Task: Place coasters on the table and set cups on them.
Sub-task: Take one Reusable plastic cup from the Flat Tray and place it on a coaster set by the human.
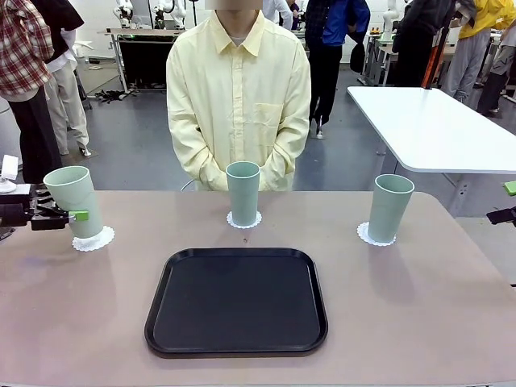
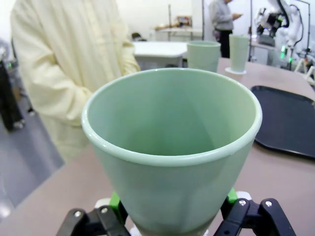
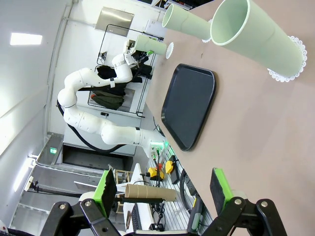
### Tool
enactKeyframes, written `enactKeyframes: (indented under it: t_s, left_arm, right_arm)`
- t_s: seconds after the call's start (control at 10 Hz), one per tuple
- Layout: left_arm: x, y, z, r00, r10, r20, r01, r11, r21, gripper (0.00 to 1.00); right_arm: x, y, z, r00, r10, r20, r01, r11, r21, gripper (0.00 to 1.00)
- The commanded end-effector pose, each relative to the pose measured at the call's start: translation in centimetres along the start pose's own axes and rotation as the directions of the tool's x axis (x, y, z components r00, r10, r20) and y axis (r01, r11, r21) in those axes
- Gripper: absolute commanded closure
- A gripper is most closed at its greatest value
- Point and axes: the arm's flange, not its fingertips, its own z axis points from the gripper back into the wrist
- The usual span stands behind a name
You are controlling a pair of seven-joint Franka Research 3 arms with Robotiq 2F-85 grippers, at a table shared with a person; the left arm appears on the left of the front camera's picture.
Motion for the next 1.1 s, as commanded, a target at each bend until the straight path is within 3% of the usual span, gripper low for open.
enactKeyframes:
  t_s: [0.0, 1.0]
  left_arm:
    - [-0.4, 0.5, -0.9, 0.999, -0.038, 0.026, 0.037, 0.999, 0.029, 0.15]
    - [-1.7, 0.6, -1.5, 1.0, -0.029, -0.009, 0.029, 0.999, 0.031, 0.15]
  right_arm:
    - [0.0, 0.2, -0.1, 1.0, -0.004, -0.002, 0.004, 1.0, 0.001, 0.0]
    - [0.0, 0.2, -0.1, 1.0, -0.004, -0.002, 0.004, 1.0, 0.001, 0.0]
